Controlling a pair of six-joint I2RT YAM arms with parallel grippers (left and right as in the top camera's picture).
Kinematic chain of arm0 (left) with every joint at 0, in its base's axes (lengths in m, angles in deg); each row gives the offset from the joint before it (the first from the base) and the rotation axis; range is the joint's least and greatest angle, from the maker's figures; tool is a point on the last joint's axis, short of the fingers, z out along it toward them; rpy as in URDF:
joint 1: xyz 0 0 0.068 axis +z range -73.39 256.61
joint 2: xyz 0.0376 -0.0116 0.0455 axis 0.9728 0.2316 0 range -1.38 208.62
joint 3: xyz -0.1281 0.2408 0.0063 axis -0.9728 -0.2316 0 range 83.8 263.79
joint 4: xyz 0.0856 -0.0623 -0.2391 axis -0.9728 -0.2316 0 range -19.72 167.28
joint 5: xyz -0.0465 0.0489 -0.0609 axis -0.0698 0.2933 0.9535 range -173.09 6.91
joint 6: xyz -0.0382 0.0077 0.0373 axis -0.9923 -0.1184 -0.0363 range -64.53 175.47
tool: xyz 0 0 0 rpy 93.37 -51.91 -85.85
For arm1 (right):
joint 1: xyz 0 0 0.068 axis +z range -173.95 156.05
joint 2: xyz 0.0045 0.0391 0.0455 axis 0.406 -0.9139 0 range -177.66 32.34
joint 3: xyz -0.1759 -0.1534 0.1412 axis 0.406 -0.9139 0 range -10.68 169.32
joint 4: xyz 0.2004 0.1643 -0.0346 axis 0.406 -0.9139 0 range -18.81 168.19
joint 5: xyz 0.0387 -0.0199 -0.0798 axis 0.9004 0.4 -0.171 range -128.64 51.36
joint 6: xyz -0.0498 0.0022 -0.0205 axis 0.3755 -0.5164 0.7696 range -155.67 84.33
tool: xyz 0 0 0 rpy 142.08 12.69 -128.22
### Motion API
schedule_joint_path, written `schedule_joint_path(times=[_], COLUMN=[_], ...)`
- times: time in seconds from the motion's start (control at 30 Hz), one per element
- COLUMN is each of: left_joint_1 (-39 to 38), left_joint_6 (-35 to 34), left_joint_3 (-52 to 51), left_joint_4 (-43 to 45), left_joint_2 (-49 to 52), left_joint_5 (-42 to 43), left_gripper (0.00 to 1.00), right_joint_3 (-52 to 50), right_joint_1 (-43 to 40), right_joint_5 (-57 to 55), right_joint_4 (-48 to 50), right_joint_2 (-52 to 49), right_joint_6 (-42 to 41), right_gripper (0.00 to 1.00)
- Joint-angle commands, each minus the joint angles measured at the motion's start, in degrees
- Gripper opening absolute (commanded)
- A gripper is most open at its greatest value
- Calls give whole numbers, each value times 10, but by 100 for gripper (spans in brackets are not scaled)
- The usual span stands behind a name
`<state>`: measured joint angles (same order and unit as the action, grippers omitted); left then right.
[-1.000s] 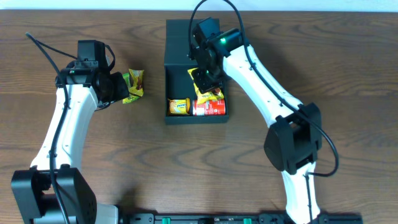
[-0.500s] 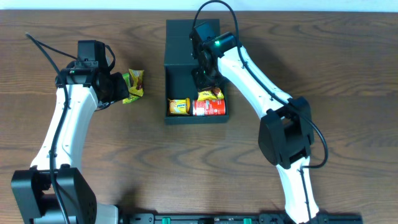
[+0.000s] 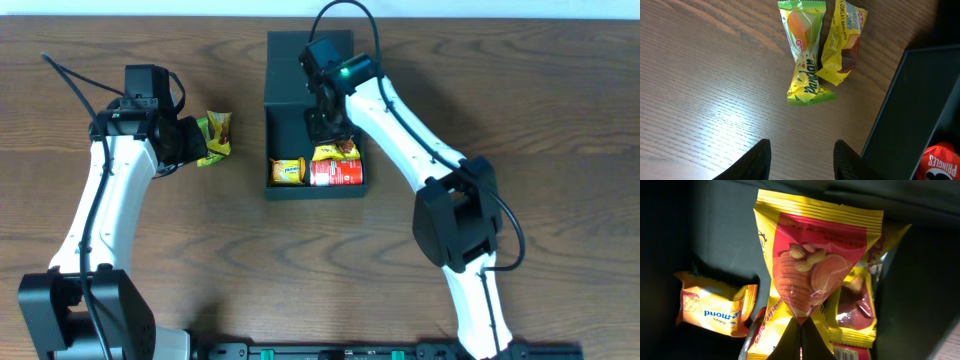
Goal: Pack container
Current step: 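Lower the candy packet into the box and open the right gripper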
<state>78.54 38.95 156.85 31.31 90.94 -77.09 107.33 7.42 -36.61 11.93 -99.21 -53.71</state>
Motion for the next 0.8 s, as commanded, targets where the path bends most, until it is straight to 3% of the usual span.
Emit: schedule_joint_path(times=[0.0,0.33,0.4,0.53,0.7,0.77], left_joint_1=[2,2,2,2,2,2], left_joint_6=[-2,-2,-2,-2,-2,-2], left_joint_3=[-2,-2,-2,-2,-2,-2], left_joint_4=[-1,-1,-1,-1,-1,-1], left_joint_2=[0,0,0,0,0,0], left_joint_5=[-4,-4,-4,-4,-4,-4], left_gripper=[42,42,42,42,42,42], right_joint_3=[6,6,6,7,25,49], right_joint_1=[9,9,9,9,9,9], right_joint_5=[-28,-46,-46,-46,-46,-51], right_joint_4=[1,8,8,9,2,-7], right_joint_2=[-17,-32,-32,-32,-19,2], right_joint_6=[-12,-26,-25,-25,-25,-24], right_gripper=[1,1,22,45,22,5])
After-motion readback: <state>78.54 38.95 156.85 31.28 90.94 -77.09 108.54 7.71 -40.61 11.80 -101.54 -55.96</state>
